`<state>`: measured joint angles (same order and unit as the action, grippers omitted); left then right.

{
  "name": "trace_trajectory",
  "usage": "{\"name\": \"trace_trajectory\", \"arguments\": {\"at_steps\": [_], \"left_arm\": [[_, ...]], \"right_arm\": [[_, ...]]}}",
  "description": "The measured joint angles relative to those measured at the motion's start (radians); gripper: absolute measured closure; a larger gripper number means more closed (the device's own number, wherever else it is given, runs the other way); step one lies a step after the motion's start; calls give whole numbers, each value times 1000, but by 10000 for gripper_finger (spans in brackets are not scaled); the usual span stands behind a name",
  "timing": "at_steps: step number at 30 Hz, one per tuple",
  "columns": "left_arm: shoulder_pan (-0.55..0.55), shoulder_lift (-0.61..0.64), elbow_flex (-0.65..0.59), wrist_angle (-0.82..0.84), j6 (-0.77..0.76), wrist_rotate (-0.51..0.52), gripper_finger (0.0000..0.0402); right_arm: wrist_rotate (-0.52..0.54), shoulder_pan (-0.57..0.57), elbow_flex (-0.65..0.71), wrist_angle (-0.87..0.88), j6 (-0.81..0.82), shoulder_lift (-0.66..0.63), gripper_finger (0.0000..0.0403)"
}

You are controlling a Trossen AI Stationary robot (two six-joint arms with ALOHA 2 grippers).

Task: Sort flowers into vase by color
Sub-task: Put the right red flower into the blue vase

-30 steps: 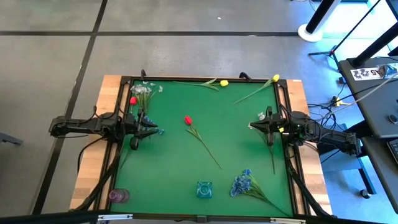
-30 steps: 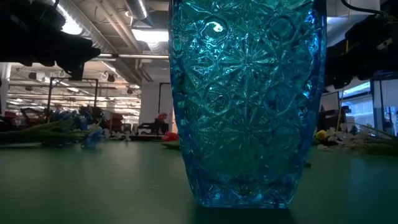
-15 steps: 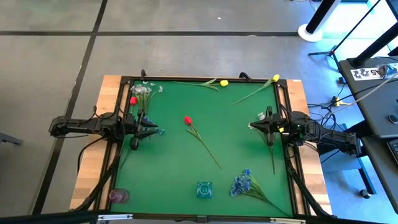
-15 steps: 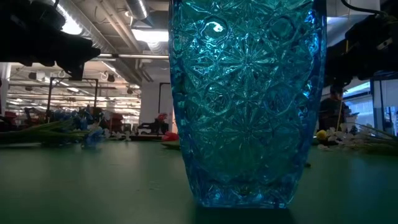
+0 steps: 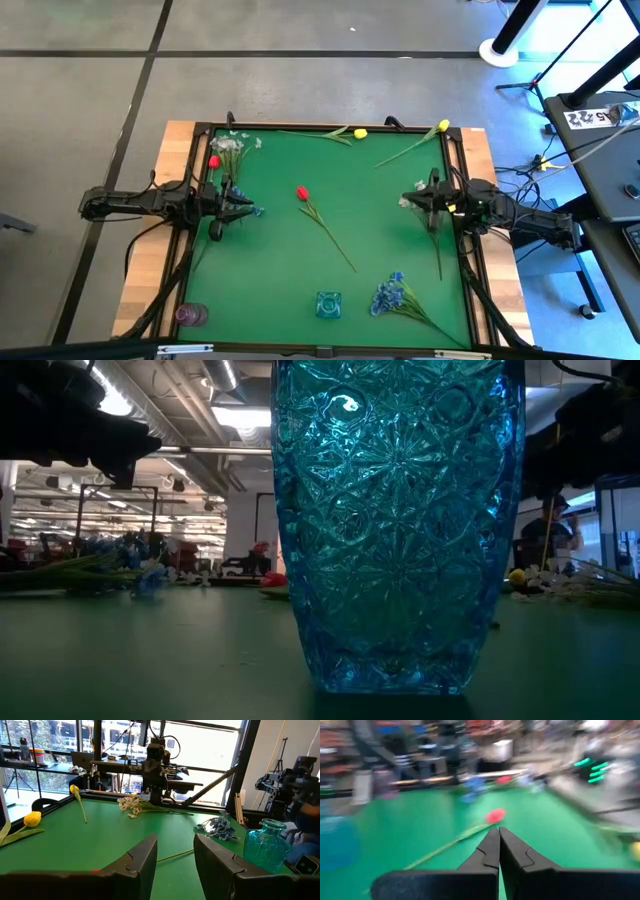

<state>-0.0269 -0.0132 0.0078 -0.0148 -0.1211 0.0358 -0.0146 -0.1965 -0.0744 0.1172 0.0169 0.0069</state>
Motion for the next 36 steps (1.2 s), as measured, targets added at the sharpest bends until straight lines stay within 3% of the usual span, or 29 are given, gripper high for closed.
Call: {"name": "trace_trajectory", "arguments": {"at_steps": [5,10,15,23,26,30,36], "left_arm": [[0,0,0,0,0,0,276],[0,0,0,0,0,0,276],[0,0,0,0,0,0,276],[0,0,0,0,0,0,276],[0,0,0,0,0,0,276],[0,0,0,0,0,0,276],[0,0,0,0,0,0,276]], "right_arm": [[203,0,-2,-115,37,2,402],[199,0,-3,-142,415,1,402],[246,0,-6,-228,496,12,402],[57,2,-6,-298,673,80,402],[41,41,-7,-388,673,165,402],[158,165,-7,-535,598,313,402],[485,405,-7,-794,543,665,402]]}}
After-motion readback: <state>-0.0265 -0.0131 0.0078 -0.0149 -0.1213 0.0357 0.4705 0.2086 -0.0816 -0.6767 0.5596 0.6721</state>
